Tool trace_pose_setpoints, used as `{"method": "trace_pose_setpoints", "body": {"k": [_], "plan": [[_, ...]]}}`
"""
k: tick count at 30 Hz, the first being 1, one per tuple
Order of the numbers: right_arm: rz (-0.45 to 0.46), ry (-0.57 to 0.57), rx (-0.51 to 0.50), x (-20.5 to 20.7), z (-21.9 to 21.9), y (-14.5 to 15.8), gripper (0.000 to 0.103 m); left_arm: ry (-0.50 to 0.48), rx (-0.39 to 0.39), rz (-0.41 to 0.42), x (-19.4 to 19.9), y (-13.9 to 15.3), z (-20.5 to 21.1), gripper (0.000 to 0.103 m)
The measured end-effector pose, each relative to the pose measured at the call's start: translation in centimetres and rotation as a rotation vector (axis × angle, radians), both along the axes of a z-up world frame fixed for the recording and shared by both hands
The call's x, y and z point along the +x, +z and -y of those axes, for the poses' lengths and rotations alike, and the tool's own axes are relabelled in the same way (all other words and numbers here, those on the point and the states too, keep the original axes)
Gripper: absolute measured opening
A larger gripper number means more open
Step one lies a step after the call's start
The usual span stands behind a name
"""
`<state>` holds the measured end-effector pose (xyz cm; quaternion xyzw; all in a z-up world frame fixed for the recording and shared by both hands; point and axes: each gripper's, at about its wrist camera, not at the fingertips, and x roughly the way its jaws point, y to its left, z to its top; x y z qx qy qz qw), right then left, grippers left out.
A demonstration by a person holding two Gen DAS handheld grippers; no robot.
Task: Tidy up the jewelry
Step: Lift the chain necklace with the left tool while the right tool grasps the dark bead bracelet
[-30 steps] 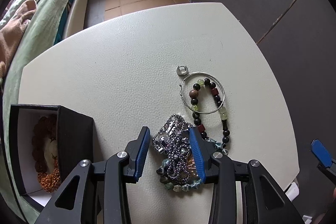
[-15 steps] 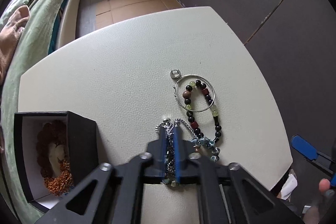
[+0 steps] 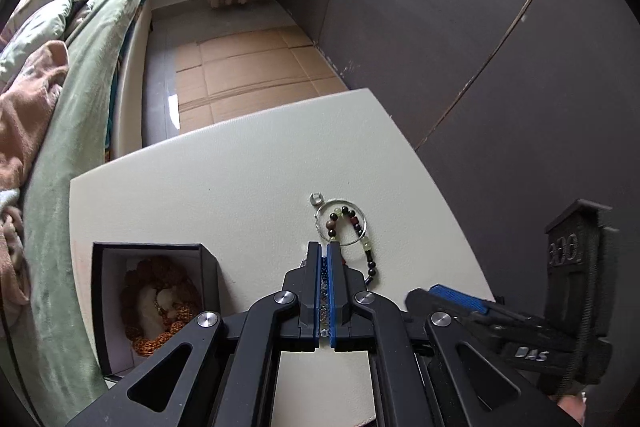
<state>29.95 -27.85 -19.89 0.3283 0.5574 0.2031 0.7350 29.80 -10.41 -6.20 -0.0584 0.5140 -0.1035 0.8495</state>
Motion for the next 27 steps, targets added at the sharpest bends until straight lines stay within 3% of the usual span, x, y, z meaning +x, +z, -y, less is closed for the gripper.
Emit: {"method": "trace_pose_setpoints", "body": {"k": [6, 11, 15, 17, 18, 20, 22, 27], "plan": [[-0.022, 0.046, -0.049, 0.2, -1.9, -0.9, 0.056, -0.003, -0.004, 0.102, -1.6, 4.8, -0.3, 0.002], [-0.034, 0.075, -0.098, 0.4, -3.3, -1.5, 0.052, 0.001, 0.019, 0.178, -2.4, 8.2, -0.9, 0.002], [-0.033, 0.099, -0.152, 0.6, -4.7, -2.0, 0.038, 0.011, 0.026, 0.218, -3.0, 10.5, -1.8, 0.002], [-0.011, 0.102, -0.184, 0.7, -5.2, -1.7, 0.037, 0.019, 0.026, 0.236, -3.5, 11.5, -2.2, 0.002], [-0.003, 0.103, -0.199, 0.8, -5.3, -1.7, 0.033, 0.021, 0.029, 0.246, -3.7, 12.1, -2.5, 0.002], [-0.004, 0.108, -0.222, 0.9, -5.6, -1.8, 0.011, 0.027, 0.04, 0.27, -4.1, 13.4, -2.9, 0.002], [-0.018, 0.103, -0.191, 0.8, -5.3, -2.1, 0.011, 0.04, 0.044, 0.289, -4.5, 14.5, -3.4, 0.002], [0.072, 0.082, -0.053, 0.2, -4.8, 0.4, 0.011, 0.063, 0.062, 0.326, -5.4, 16.4, -5.2, 0.002]]}}
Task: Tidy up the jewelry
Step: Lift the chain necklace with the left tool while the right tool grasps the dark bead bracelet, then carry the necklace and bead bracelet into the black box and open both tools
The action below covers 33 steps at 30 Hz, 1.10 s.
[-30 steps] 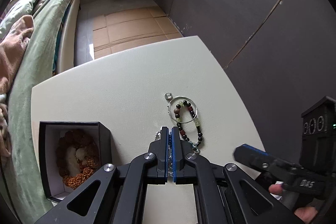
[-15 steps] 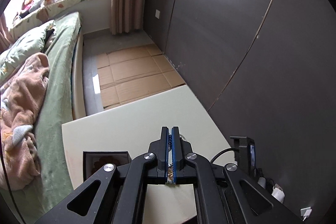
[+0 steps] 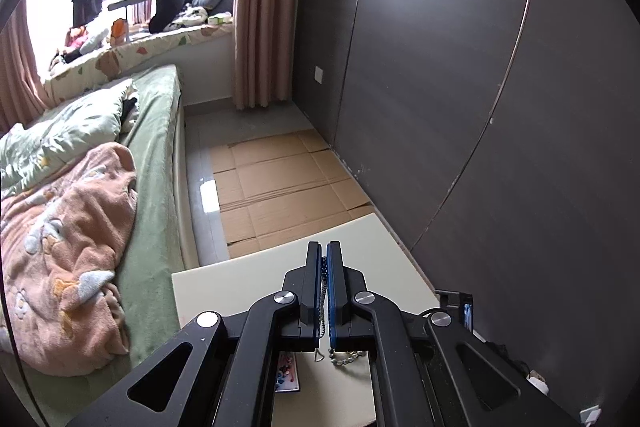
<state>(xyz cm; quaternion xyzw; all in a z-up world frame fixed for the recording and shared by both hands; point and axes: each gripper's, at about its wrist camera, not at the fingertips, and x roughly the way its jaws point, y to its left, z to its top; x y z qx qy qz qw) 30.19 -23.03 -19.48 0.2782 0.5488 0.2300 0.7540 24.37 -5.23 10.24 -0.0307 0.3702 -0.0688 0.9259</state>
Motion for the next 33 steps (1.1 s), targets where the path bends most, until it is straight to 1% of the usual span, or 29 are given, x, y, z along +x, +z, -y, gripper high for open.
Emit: {"method": "trace_pose_setpoints", "body": {"k": [5, 9, 13, 16, 20, 25, 28, 30, 33], "plan": [[0.038, 0.006, 0.101, -0.2, -0.2, 1.3, 0.011, 0.025, 0.004, 0.017, -0.7, 0.7, -1.7, 0.002], [0.088, 0.013, 0.143, -0.5, -0.7, 2.5, 0.011, 0.042, 0.005, 0.018, -1.2, 0.6, -3.0, 0.002], [0.157, 0.026, 0.188, -0.9, -1.3, 4.1, 0.011, 0.055, -0.001, 0.01, -1.2, -0.2, -4.2, 0.002], [0.206, 0.038, 0.219, -1.2, -1.8, 5.2, 0.011, 0.064, -0.013, -0.01, -0.9, -1.4, -5.0, 0.002], [0.255, 0.056, 0.246, -1.6, -2.7, 6.3, 0.011, 0.074, -0.031, -0.048, -0.2, -3.6, -6.0, 0.002], [0.284, 0.076, 0.251, -1.8, -3.4, 6.8, 0.011, 0.1, -0.039, -0.091, 1.0, -6.5, -7.2, 0.002], [0.289, 0.085, 0.247, -1.7, -3.9, 6.7, 0.011, 0.086, -0.08, -0.148, 1.8, -8.4, -7.8, 0.002], [0.29, 0.089, 0.25, -1.7, -4.0, 6.7, 0.011, 0.102, -0.11, -0.195, 2.3, -9.9, -8.4, 0.002], [0.293, 0.094, 0.257, -1.6, -4.3, 6.6, 0.011, 0.12, -0.183, -0.265, 2.8, -11.9, -9.6, 0.002]]}}
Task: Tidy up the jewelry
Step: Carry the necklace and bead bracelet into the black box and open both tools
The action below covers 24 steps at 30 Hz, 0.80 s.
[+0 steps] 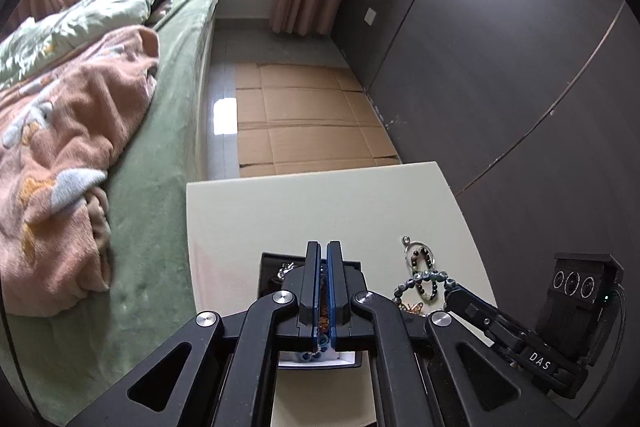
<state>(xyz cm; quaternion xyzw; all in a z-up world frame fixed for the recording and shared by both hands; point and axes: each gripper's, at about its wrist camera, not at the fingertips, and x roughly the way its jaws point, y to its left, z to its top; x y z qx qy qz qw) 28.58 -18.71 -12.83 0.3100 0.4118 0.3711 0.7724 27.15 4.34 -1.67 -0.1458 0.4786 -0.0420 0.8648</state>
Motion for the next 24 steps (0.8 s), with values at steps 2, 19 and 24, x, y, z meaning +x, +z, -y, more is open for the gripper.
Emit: {"method": "trace_pose_setpoints", "body": {"k": [2, 19, 24], "plan": [[0.002, 0.007, 0.002, 0.2, -0.4, 0.1, 0.011, 0.008, -0.031, -0.017, -0.2, -0.9, -0.7, 0.003], [0.008, 0.068, 0.006, 0.4, -6.3, -0.4, 0.011, 0.086, -0.039, -0.016, -4.4, -3.6, -5.0, 0.006], [-0.012, 0.086, -0.057, 0.4, -7.8, -0.7, 0.103, 0.105, -0.058, 0.032, -6.1, -3.5, -5.4, 0.098]]}}
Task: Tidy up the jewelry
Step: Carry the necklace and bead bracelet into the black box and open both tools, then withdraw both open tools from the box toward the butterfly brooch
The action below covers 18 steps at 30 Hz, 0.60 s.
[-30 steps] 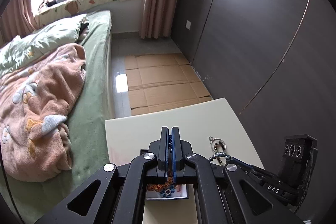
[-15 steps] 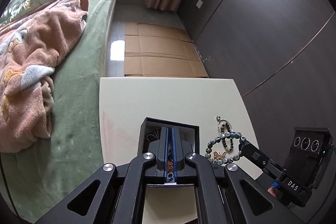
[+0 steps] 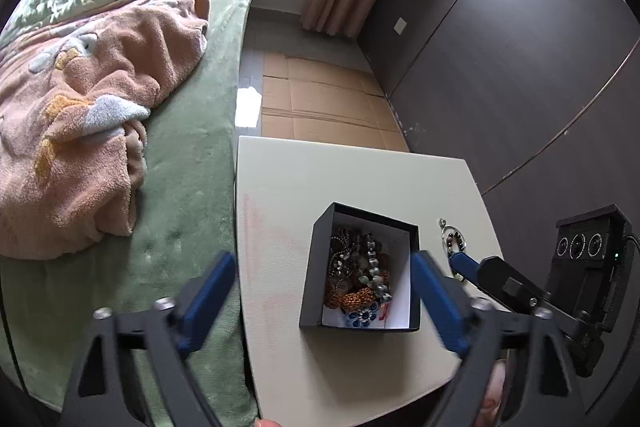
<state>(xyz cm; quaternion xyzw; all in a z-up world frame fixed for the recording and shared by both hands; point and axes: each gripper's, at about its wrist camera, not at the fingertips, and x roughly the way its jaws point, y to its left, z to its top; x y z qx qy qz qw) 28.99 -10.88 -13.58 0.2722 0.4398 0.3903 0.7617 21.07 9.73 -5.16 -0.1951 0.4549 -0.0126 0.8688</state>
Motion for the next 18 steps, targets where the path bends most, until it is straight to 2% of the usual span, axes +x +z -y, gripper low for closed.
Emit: {"method": "trace_pose_setpoints", "body": {"k": [4, 6, 15, 18], "plan": [[0.027, -0.042, -0.016, -0.3, 1.4, 0.7, 0.103, 0.017, -0.013, 0.02, -0.5, 0.0, -0.1, 0.098], [0.033, -0.073, -0.012, -0.4, 2.6, 0.9, 0.103, 0.016, -0.011, 0.034, -0.6, 0.1, 0.2, 0.103], [0.046, -0.22, 0.021, -0.1, 9.2, 1.7, 0.103, -0.057, -0.023, 0.062, 0.0, 0.6, 3.2, 0.103], [0.066, -0.232, -0.023, 0.1, 10.6, 2.5, 0.103, -0.065, -0.015, 0.083, 0.4, 1.3, 4.3, 0.103]]}}
